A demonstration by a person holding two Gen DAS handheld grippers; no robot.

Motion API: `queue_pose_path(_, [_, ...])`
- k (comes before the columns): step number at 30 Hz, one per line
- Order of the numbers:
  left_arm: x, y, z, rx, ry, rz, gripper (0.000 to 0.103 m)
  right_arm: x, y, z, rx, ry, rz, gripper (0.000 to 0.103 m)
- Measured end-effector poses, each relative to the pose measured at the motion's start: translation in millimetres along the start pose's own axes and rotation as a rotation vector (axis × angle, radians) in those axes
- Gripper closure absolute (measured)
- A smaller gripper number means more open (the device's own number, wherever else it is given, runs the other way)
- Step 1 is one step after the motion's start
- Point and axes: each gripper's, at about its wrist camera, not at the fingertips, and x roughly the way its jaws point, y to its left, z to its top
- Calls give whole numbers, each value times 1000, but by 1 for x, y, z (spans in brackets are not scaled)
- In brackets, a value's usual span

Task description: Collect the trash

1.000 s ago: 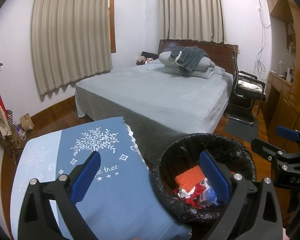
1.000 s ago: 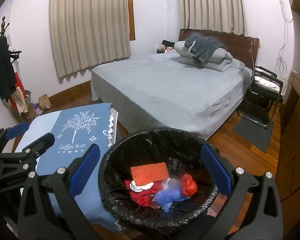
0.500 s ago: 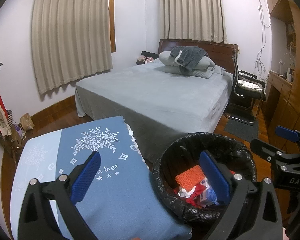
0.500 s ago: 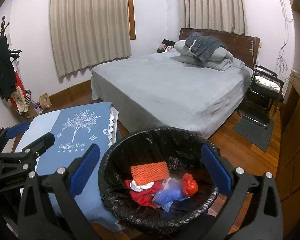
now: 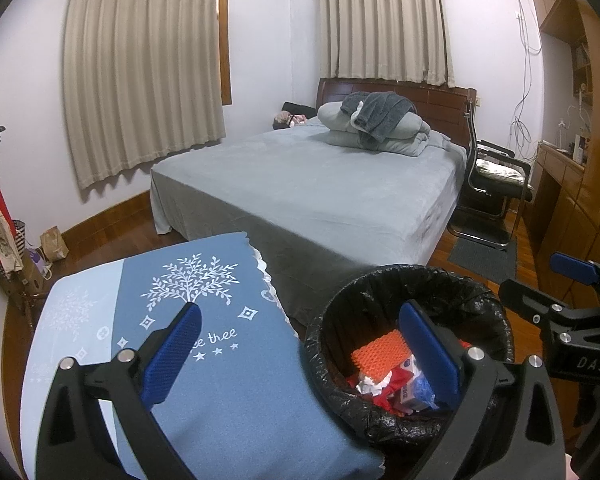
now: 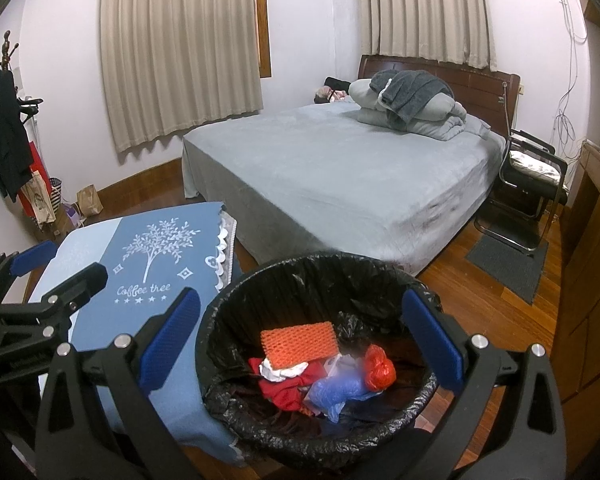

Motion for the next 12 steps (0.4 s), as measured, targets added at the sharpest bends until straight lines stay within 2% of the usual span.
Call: queue_pose_path(12, [0, 1, -1, -1, 4, 1, 6, 0, 0, 1, 0, 1, 0, 5])
